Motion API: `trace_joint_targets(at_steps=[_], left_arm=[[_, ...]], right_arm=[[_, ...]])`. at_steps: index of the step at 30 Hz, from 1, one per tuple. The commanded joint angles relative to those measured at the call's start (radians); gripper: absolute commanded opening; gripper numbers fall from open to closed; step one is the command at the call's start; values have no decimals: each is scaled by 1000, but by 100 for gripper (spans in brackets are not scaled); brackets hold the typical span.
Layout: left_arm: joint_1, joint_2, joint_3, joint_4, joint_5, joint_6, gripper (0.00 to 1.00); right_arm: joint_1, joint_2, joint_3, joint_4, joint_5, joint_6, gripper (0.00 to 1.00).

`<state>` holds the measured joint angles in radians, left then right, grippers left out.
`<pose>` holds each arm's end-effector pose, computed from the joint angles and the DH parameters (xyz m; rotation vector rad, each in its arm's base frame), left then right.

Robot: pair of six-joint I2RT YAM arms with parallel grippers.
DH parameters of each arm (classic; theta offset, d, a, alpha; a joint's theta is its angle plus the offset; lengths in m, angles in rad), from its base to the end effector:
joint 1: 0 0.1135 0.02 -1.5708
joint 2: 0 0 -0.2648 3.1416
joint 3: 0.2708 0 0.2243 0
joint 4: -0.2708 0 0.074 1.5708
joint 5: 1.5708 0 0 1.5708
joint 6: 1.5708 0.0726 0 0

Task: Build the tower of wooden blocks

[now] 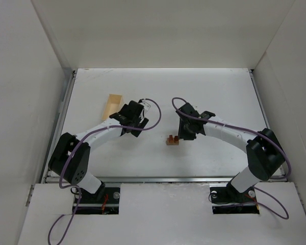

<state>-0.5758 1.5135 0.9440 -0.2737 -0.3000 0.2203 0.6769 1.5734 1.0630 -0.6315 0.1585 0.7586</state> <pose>0.2755 -0.1533 0.2048 0.7929 2.2373 0.1930 0.2404 0.1785 0.1926 0.1574 2.7031 0.2258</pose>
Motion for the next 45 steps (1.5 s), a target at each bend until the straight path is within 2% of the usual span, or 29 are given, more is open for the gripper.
trace_joint_targets(at_steps=[1, 24, 30, 40, 45], left_arm=[[4, -18, 4, 10, -11, -2, 82], [4, -18, 4, 10, 7, -2, 82], [4, -18, 4, 1, 7, -12, 82], [4, -27, -5, 1, 7, -12, 82], [4, -27, -5, 1, 7, -12, 82]], right_arm=[[12, 5, 0, 42, -13, 1, 36], [12, -45, 69, -31, 81, -41, 36], [70, -67, 113, -20, 110, -70, 36], [159, 25, 232, -42, 121, -79, 36], [159, 74, 250, -91, 150, -51, 36]])
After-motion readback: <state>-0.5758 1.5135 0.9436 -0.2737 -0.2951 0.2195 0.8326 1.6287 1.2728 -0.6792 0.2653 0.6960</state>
